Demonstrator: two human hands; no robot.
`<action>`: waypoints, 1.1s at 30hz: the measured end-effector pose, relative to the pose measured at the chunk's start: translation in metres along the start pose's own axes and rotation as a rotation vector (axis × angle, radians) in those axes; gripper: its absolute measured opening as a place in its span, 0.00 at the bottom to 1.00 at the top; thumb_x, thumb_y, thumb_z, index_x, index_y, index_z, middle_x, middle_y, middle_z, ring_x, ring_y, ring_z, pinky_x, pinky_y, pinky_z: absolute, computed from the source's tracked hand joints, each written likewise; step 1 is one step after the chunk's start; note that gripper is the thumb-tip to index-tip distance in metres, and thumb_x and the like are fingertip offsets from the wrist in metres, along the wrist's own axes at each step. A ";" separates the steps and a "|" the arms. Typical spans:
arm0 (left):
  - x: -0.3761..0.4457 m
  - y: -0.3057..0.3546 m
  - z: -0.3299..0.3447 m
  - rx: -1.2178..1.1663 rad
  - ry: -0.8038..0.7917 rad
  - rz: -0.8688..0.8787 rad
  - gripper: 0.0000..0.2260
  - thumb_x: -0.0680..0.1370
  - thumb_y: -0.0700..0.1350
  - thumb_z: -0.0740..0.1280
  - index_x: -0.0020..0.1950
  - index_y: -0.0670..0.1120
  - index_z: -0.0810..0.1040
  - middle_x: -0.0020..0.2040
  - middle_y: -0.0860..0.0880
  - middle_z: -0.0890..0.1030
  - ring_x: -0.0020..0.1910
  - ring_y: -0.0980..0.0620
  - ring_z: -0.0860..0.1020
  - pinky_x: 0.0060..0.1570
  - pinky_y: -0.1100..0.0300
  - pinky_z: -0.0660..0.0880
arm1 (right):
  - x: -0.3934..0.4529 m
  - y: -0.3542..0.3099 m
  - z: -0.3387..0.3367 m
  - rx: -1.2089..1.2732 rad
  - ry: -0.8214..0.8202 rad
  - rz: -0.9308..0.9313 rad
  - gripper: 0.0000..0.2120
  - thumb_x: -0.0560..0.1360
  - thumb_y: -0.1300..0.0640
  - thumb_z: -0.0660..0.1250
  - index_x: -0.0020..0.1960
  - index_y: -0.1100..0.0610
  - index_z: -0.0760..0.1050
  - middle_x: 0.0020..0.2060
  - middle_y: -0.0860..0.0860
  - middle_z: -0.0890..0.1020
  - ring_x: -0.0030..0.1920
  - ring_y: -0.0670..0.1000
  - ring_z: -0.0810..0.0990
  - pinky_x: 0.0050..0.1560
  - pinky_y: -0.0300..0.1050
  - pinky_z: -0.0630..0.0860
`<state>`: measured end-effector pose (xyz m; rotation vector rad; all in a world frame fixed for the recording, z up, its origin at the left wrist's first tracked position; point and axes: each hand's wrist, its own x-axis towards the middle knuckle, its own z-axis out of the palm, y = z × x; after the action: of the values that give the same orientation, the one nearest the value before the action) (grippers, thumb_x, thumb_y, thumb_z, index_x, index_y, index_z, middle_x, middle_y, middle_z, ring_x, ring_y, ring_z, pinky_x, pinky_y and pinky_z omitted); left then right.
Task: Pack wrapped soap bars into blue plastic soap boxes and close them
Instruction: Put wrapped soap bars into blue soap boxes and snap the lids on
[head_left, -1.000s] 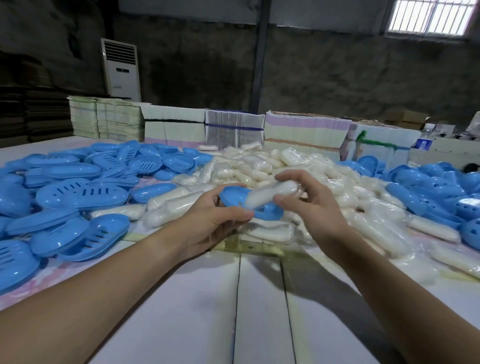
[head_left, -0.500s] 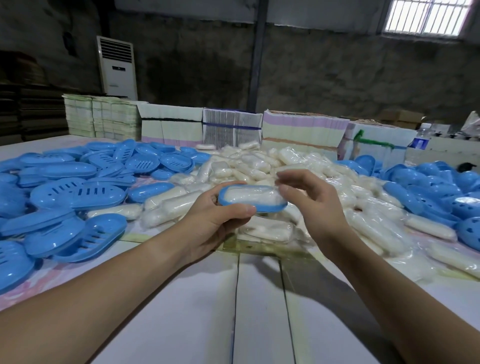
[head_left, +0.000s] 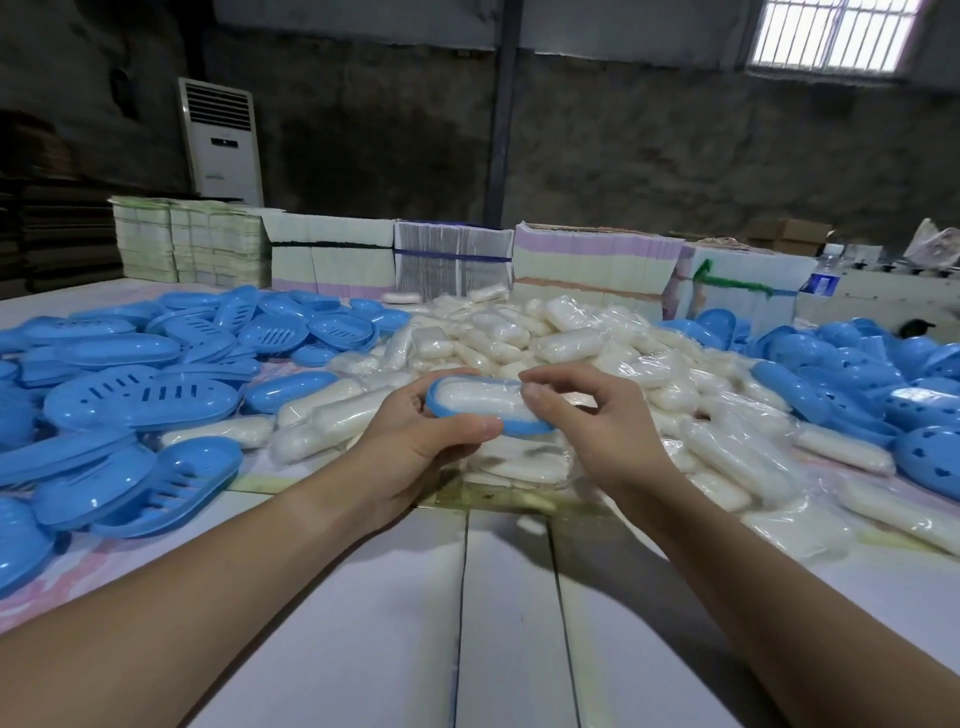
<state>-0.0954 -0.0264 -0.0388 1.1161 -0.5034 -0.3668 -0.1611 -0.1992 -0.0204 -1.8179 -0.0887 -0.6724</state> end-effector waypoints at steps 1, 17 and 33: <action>0.001 0.001 0.000 0.014 0.010 0.004 0.28 0.59 0.30 0.79 0.56 0.46 0.80 0.47 0.47 0.85 0.44 0.52 0.82 0.45 0.62 0.80 | 0.001 -0.001 -0.003 0.019 -0.009 -0.013 0.05 0.74 0.56 0.72 0.45 0.46 0.84 0.46 0.43 0.84 0.48 0.44 0.81 0.46 0.34 0.76; 0.002 -0.001 -0.011 0.569 0.093 0.181 0.29 0.61 0.44 0.85 0.58 0.53 0.81 0.48 0.58 0.85 0.47 0.61 0.83 0.43 0.69 0.77 | 0.004 0.010 -0.011 0.095 -0.209 0.143 0.12 0.73 0.57 0.74 0.53 0.43 0.83 0.53 0.46 0.84 0.48 0.49 0.84 0.52 0.47 0.81; -0.005 -0.005 -0.012 1.097 -0.202 0.224 0.27 0.54 0.58 0.84 0.50 0.61 0.81 0.45 0.59 0.81 0.45 0.67 0.78 0.36 0.73 0.74 | 0.033 -0.001 -0.070 -0.374 0.178 -0.043 0.10 0.74 0.57 0.69 0.53 0.47 0.81 0.47 0.43 0.81 0.44 0.42 0.78 0.47 0.39 0.76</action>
<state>-0.0937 -0.0166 -0.0482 2.0585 -1.0589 0.0328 -0.1621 -0.2703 0.0104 -2.1058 0.1252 -0.9252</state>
